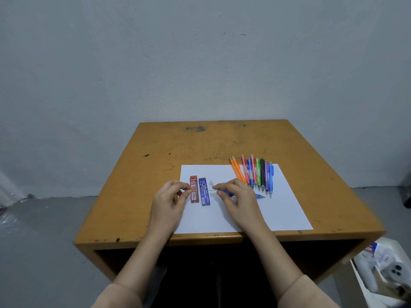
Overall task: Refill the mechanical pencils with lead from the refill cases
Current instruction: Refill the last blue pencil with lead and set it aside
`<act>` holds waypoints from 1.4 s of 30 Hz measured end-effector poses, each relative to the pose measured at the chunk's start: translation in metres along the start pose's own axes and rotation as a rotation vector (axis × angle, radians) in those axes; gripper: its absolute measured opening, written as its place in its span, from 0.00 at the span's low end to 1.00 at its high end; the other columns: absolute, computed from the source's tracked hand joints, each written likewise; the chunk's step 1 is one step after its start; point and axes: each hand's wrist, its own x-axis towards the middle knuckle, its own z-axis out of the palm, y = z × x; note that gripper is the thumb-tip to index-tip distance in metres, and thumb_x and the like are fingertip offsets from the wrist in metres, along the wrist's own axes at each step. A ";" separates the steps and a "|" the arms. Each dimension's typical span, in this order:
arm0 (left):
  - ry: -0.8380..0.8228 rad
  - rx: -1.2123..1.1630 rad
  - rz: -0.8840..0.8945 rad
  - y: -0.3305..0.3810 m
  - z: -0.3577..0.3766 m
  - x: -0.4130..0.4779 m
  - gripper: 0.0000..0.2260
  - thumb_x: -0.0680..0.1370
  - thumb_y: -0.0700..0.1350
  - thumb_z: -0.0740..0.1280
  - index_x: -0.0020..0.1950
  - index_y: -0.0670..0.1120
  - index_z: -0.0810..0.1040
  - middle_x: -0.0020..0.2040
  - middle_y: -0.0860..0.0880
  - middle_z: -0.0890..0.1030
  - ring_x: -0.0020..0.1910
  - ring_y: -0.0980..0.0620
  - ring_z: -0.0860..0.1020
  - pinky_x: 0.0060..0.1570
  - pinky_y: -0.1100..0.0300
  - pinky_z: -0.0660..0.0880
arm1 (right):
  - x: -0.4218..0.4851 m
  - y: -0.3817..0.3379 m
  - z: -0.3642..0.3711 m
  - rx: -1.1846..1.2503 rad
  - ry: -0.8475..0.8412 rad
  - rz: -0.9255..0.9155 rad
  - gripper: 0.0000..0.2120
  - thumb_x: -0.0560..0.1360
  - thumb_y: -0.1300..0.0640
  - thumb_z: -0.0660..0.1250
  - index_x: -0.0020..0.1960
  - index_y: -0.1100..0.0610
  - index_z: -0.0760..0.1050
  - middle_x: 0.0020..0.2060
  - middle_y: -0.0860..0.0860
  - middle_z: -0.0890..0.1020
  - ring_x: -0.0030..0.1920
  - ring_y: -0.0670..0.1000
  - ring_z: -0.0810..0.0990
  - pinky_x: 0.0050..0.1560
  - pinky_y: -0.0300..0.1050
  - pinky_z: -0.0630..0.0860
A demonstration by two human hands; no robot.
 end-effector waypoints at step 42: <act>0.033 0.028 0.143 -0.004 0.003 -0.003 0.05 0.75 0.43 0.67 0.46 0.44 0.82 0.44 0.57 0.77 0.39 0.66 0.74 0.36 0.71 0.70 | -0.002 -0.008 -0.005 -0.020 0.028 -0.002 0.10 0.75 0.59 0.69 0.55 0.55 0.82 0.45 0.43 0.76 0.48 0.42 0.74 0.49 0.30 0.69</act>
